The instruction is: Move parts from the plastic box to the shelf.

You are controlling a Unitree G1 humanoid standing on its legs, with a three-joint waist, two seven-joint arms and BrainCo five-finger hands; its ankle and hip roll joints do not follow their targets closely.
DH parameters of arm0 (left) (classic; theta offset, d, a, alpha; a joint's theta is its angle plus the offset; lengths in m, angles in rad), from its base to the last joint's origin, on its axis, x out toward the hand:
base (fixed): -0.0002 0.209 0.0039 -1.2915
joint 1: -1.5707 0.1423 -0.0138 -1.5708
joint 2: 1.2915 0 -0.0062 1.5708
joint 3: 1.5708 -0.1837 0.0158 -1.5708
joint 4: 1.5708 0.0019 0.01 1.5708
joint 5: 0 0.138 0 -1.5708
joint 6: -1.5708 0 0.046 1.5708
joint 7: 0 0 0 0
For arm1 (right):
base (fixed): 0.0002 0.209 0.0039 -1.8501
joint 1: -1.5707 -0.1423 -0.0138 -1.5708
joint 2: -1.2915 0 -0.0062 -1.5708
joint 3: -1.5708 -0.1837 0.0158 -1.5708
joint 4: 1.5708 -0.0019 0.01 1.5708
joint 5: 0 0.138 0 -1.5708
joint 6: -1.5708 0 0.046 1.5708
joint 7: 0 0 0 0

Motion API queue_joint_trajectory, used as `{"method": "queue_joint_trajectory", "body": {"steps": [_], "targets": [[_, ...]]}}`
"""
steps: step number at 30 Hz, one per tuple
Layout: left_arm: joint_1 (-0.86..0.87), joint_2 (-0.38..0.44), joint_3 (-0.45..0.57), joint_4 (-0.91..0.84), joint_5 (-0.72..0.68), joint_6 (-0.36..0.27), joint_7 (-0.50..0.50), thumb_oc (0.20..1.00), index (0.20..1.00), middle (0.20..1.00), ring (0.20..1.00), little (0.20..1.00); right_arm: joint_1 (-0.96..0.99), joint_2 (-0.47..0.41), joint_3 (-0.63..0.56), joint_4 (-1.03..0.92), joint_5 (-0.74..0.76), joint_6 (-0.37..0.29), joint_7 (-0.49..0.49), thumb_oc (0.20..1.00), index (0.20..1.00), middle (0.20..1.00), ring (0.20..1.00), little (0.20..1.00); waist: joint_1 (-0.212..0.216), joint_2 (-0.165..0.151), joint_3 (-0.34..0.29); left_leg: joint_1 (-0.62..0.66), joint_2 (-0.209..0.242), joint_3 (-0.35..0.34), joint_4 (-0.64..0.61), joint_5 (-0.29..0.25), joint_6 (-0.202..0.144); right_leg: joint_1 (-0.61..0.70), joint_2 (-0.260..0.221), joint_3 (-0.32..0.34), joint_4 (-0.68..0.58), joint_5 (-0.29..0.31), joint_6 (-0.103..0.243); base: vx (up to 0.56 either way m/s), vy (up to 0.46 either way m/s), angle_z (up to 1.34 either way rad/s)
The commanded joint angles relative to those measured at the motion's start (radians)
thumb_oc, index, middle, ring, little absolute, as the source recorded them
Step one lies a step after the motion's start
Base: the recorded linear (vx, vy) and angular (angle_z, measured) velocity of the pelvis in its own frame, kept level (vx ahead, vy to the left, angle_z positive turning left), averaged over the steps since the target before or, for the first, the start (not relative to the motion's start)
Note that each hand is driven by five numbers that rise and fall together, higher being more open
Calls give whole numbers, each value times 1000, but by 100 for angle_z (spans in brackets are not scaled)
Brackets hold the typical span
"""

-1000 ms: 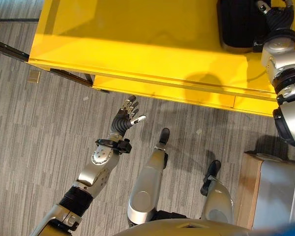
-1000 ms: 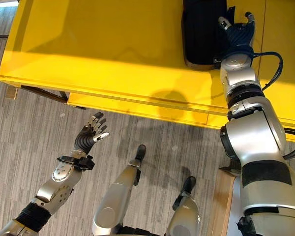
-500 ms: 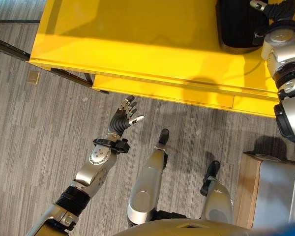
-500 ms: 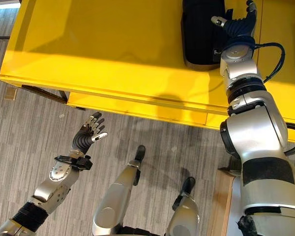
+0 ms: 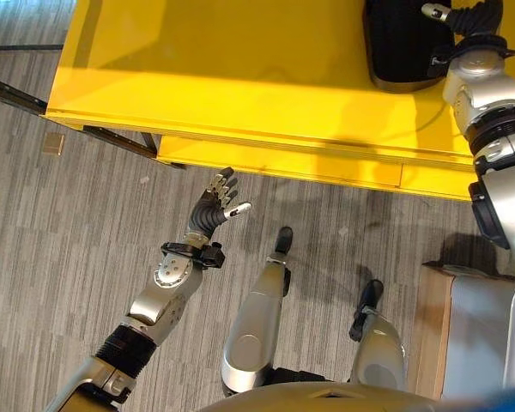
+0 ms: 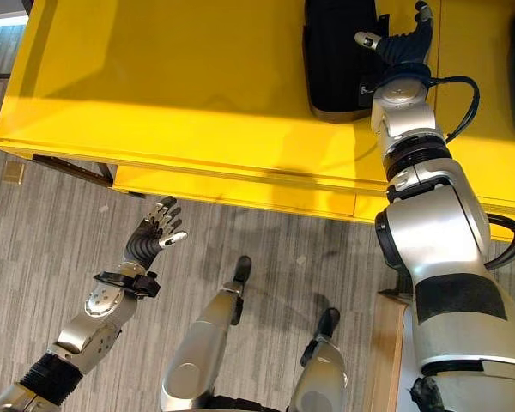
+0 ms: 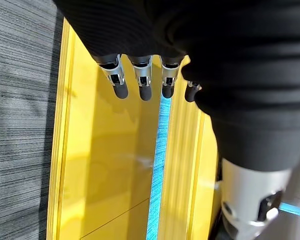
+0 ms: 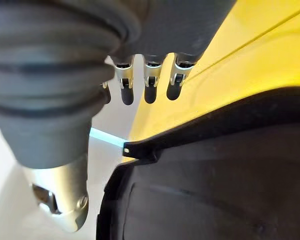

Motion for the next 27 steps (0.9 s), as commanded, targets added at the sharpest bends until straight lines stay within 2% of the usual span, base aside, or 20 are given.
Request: {"method": "queue_joint_trajectory", "body": {"steps": [1,10,17,27], "targets": [[26,39,22,-61,-22,-49,-1,1000,1000,1000,1000,1000,23,-13,13,-50,-6,-50,-20,1000,1000,1000,1000,1000,5,-26,-40,-25,44,54,68,-74,-22,24,14,20,62,-69,-40,-9,-8,-5],[28,38,20,-60,-17,-46,-2,1000,1000,1000,1000,1000,66,3,-15,-29,-2,-50,-12,1000,1000,1000,1000,1000,-2,-22,-31,-25,49,59,72,-74,-21,17,16,25,72,-69,-40,-4,-4,-2],[26,28,17,-50,-10,-45,1,1000,1000,1000,1000,1000,135,73,-46,-32,-3,-51,-1,1000,1000,1000,1000,1000,-4,-17,-25,-26,51,62,72,-73,-18,14,18,26,75,-69,-43,-1,-1,0],[26,28,17,-44,-4,-46,3,1000,1000,1000,1000,1000,179,124,-65,-42,0,-57,10,1000,1000,1000,1000,1000,0,-12,-17,-30,47,56,76,-72,-15,11,16,23,87,-72,-45,0,0,0]]}}
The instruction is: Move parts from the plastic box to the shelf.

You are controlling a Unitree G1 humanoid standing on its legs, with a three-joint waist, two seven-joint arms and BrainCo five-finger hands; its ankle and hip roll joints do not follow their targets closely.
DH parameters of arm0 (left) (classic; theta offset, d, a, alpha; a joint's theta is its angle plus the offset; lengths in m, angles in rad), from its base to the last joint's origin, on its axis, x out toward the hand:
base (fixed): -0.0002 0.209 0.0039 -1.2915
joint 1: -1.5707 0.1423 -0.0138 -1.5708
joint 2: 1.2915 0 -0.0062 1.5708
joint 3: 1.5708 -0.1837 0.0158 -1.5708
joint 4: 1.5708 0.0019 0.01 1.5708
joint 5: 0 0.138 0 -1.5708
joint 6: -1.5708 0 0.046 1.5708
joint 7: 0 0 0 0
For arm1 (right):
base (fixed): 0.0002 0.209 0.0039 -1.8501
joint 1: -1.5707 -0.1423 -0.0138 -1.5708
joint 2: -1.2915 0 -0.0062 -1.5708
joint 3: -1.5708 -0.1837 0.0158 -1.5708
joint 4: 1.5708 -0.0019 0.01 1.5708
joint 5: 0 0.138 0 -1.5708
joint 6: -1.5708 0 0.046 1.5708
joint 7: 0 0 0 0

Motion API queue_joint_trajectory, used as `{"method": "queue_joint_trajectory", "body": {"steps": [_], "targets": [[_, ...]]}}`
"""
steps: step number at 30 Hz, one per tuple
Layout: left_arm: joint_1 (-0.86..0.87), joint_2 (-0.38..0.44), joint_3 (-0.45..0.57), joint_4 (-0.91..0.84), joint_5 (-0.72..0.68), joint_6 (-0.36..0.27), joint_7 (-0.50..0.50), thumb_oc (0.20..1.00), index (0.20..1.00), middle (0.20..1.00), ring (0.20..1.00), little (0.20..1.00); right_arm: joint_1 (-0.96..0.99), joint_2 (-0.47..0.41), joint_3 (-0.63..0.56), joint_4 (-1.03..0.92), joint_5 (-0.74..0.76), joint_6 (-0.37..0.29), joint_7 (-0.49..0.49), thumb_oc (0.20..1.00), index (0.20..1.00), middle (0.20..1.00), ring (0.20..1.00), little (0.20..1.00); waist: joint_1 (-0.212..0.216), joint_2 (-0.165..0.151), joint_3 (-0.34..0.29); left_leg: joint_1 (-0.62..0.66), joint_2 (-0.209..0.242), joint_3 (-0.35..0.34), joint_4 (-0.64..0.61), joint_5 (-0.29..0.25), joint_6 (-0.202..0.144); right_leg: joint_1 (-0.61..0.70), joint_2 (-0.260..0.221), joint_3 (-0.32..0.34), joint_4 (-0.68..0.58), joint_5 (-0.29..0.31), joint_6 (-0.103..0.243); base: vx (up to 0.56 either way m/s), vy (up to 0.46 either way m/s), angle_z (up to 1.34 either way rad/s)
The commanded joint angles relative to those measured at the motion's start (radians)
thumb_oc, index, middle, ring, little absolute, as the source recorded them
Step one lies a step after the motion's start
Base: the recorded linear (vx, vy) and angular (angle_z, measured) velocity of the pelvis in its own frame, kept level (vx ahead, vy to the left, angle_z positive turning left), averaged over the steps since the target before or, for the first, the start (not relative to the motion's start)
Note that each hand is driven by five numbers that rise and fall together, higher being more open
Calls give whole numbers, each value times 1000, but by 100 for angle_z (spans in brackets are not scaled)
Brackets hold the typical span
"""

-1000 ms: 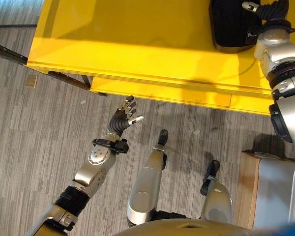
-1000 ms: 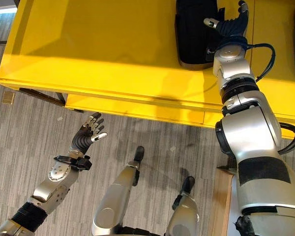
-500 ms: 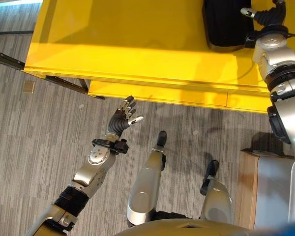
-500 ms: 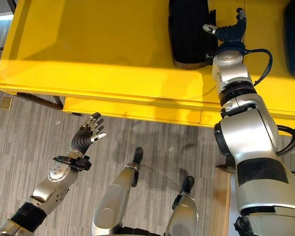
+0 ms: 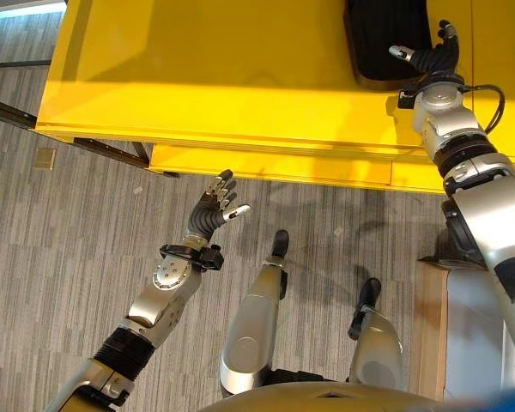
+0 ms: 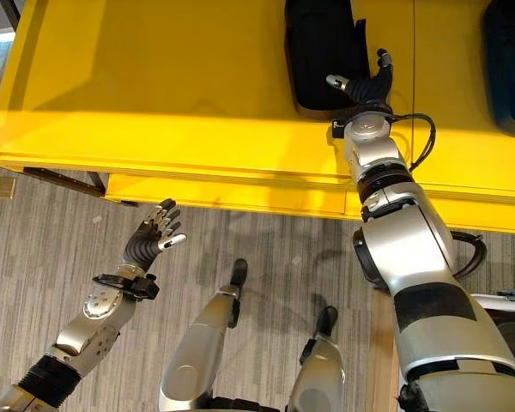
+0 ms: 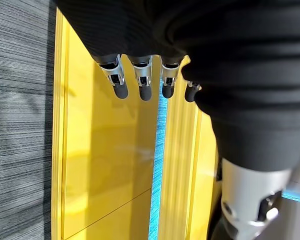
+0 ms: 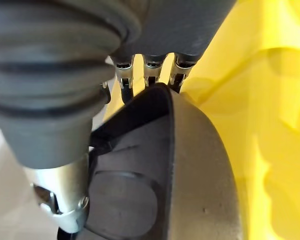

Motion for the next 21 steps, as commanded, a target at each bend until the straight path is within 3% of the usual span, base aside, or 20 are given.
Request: {"method": "queue_joint_trajectory", "body": {"steps": [1,21], "targets": [[10,23,17,-43,-4,-46,4,1000,1000,1000,1000,1000,79,23,-24,-55,6,-25,14,1000,1000,1000,1000,1000,27,-8,-13,-45,42,43,79,-71,-14,9,14,5,86,-71,-40,0,0,0],[8,23,20,-33,-2,-51,14,1000,1000,1000,1000,1000,160,129,-47,-167,47,-51,24,1000,1000,1000,1000,1000,31,-10,-5,-47,39,42,85,-72,-10,6,13,4,99,-73,-43,0,0,0]]}}
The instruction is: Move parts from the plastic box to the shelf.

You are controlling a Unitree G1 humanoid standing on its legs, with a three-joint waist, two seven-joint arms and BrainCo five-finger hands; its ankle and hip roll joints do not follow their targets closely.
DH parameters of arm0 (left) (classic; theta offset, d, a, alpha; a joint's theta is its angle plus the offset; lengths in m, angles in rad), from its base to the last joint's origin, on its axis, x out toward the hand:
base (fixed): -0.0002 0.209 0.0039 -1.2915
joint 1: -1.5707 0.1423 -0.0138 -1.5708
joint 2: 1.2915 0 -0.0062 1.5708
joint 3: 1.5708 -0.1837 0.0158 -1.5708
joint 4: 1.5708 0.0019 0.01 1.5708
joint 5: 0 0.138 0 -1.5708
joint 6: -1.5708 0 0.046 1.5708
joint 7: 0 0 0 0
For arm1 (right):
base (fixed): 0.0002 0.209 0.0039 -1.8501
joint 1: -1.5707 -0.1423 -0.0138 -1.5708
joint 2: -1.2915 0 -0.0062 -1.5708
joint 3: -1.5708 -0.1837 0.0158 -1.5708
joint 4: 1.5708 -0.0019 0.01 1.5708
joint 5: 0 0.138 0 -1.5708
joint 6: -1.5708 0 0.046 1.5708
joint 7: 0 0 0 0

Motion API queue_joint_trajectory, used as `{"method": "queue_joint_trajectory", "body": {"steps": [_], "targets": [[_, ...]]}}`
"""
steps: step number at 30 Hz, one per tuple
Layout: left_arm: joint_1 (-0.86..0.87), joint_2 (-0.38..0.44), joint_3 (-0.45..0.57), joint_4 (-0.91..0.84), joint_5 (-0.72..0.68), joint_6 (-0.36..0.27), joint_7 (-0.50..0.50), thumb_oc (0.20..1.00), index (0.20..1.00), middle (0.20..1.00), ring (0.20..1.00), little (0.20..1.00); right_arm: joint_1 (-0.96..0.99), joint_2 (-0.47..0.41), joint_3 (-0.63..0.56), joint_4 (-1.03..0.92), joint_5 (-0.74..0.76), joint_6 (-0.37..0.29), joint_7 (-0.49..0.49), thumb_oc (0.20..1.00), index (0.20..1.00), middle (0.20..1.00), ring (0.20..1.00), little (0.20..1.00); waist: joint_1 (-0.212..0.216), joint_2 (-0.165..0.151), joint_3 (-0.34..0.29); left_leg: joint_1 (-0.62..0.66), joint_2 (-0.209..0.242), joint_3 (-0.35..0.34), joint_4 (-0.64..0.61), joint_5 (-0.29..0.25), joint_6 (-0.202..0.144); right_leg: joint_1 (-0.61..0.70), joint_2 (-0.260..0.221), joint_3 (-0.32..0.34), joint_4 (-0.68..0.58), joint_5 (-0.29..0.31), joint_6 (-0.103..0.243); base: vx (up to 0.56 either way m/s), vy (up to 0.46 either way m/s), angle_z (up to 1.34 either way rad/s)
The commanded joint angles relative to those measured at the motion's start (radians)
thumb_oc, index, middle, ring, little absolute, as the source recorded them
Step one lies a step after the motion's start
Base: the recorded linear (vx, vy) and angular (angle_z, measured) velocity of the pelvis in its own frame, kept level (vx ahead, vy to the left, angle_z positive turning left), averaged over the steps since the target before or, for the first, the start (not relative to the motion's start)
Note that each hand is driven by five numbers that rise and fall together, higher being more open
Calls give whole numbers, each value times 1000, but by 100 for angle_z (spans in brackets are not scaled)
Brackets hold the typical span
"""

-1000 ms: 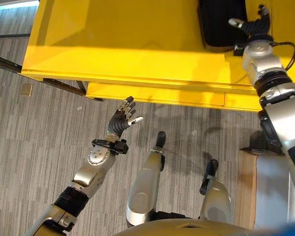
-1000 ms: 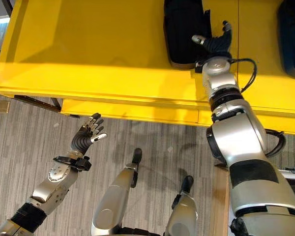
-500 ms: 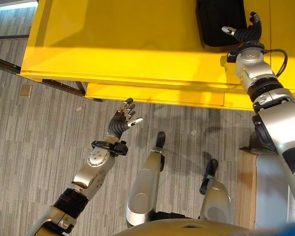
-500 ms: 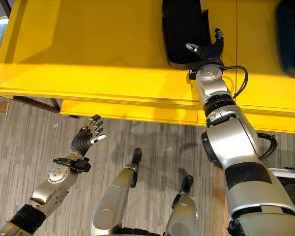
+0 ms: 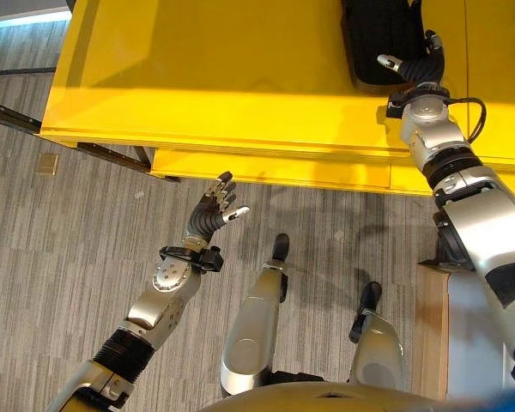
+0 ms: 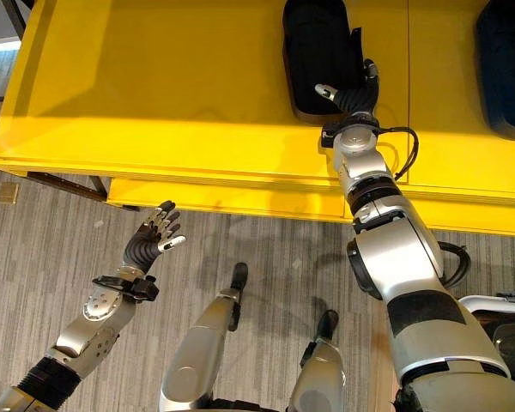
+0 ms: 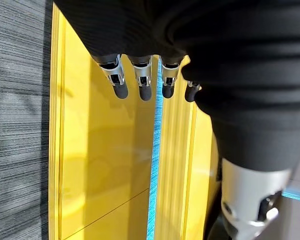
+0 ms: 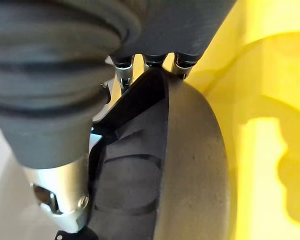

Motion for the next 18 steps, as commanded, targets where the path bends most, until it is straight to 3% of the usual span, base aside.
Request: {"method": "queue_joint_trajectory", "body": {"steps": [1,18], "targets": [[1,23,20,-33,-1,-50,14,1000,1000,1000,1000,1000,82,84,-10,-89,45,-18,33,1000,1000,1000,1000,1000,31,-17,16,-46,40,42,83,-71,-8,7,12,4,92,-69,-38,0,0,0],[4,23,29,-38,-5,-51,21,1000,1000,1000,1000,1000,123,114,23,-251,23,-37,40,1000,1000,1000,1000,1000,23,-29,20,-47,43,43,90,-71,-9,1,14,8,107,-73,-43,0,0,0]]}}
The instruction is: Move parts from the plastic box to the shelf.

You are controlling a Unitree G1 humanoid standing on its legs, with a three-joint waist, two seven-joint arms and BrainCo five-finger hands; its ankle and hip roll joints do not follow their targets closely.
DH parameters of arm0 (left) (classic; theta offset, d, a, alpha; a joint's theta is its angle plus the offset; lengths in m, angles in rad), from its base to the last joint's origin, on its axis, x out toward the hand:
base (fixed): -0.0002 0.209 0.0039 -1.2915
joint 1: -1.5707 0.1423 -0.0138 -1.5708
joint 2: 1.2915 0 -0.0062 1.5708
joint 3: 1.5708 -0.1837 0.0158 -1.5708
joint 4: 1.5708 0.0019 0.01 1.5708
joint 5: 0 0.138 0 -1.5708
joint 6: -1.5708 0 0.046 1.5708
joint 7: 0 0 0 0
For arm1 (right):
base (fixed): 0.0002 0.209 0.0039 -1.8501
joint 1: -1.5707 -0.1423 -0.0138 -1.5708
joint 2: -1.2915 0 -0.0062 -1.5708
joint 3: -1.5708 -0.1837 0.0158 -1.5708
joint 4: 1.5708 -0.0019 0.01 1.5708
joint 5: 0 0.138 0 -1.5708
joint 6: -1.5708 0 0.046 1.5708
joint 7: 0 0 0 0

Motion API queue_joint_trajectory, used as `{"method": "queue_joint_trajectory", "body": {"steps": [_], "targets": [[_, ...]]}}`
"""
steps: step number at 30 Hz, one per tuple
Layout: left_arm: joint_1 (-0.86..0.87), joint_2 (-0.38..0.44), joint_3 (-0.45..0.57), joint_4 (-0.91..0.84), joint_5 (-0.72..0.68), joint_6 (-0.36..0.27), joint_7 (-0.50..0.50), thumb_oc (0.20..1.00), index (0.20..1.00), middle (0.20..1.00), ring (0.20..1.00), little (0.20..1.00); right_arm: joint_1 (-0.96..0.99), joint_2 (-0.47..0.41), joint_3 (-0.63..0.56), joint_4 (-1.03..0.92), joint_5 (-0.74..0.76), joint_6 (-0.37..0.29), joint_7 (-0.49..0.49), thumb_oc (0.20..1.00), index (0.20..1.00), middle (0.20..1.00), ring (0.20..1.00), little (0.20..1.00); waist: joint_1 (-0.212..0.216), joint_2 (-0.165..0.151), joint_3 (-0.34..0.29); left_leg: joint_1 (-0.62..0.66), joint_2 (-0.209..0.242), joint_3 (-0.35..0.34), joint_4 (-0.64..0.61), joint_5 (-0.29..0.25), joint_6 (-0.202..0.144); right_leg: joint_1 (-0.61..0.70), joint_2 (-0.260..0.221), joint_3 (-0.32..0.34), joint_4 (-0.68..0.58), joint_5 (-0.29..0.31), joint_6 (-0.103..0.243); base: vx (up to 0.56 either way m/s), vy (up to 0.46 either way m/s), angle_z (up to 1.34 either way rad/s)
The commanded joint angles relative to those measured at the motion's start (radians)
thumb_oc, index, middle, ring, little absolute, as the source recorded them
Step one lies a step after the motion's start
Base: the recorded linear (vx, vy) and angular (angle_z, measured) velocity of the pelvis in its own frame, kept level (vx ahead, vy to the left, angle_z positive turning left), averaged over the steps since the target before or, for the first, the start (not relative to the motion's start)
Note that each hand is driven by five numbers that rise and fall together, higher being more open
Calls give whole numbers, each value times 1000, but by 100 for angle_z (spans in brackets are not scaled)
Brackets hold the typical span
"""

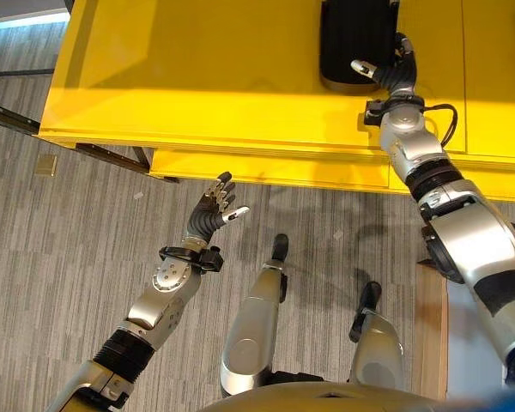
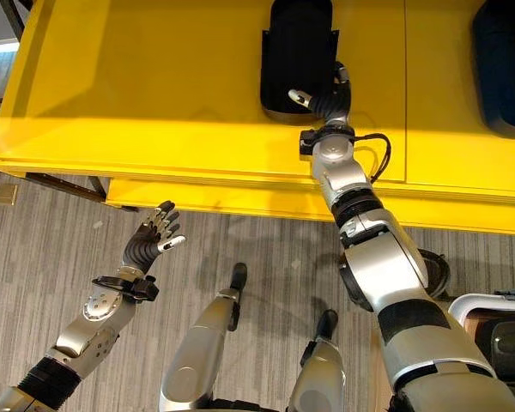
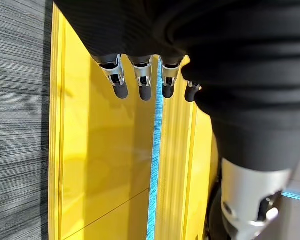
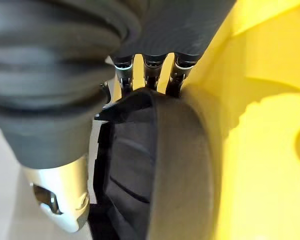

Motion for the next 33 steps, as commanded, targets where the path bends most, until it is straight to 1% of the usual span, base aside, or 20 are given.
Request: {"method": "queue_joint_trajectory", "body": {"steps": [1,9,14,21,26,27,28,30,31,33], "targets": [[5,23,29,-39,-5,-50,14,1000,1000,1000,1000,1000,52,51,19,-103,14,-30,43,1000,1000,1000,1000,1000,24,-31,20,-47,40,42,86,-70,-7,4,13,8,96,-68,-40,0,0,0],[15,27,37,-38,-6,-52,17,1000,1000,1000,1000,1000,56,40,22,-130,-12,-30,31,1000,1000,1000,1000,1000,22,-32,21,-46,42,42,86,-70,-6,1,13,9,101,-69,-41,0,0,0],[23,31,40,-42,-2,-54,17,1000,1000,1000,1000,1000,45,7,9,-125,-38,-29,7,1000,1000,1000,1000,1000,20,-33,20,-45,42,40,84,-70,-6,1,12,9,100,-67,-40,0,0,0],[29,33,48,-44,0,-55,17,1000,1000,1000,1000,1000,32,-78,-9,-147,-86,-28,-35,1000,1000,1000,1000,1000,11,-41,18,-44,44,42,87,-74,-7,1,15,10,102,-69,-39,0,0,0],[35,18,59,-42,3,-56,25,1000,1000,1000,1000,1000,100,-116,-41,-309,-108,-45,-60,1000,1000,1000,1000,1000,-7,-50,18,-41,49,45,89,-75,-7,-3,17,16,106,-69,-40,0,0,0],[36,12,69,-42,8,-53,32,1000,1000,1000,1000,1000,153,-133,-49,-405,-142,-45,-67,1000,1000,1000,1000,1000,-16,-54,19,-41,53,46,89,-75,-7,-5,17,18,107,-70,-41,0,0,0],[36,12,68,-42,8,-53,32,1000,1000,1000,1000,1000,155,-133,-50,-407,-143,-44,-68,1000,1000,1000,1000,1000,-17,-54,17,-43,53,45,85,-70,-7,-8,18,17,105,-66,-41,-7,-9,-4],[43,5,85,-51,12,-53,36,1000,1000,1000,1000,1000,229,-127,-74,-510,-153,-58,-65,1000,1000,1000,1000,1000,-24,-56,21,-40,57,48,89,-75,-7,-6,18,19,109,-71,-42,3,-18,-7],[56,3,104,-67,19,-54,37,1000,1000,1000,1000,1000,306,-135,-100,-607,-178,-64,-61,1000,1000,1000,1000,1000,-32,-58,22,-37,59,49,89,-76,-7,-5,19,20,110,-74,-42,0,-17,-4],[62,3,113,-79,20,-57,38,1000,1000,1000,1000,1000,344,-134,-115,-646,-180,-71,-58,1000,1000,1000,1000,1000,-34,-58,20,-38,59,47,85,-70,-7,-7,19,20,108,-71,-43,-5,-20,-4]]}}
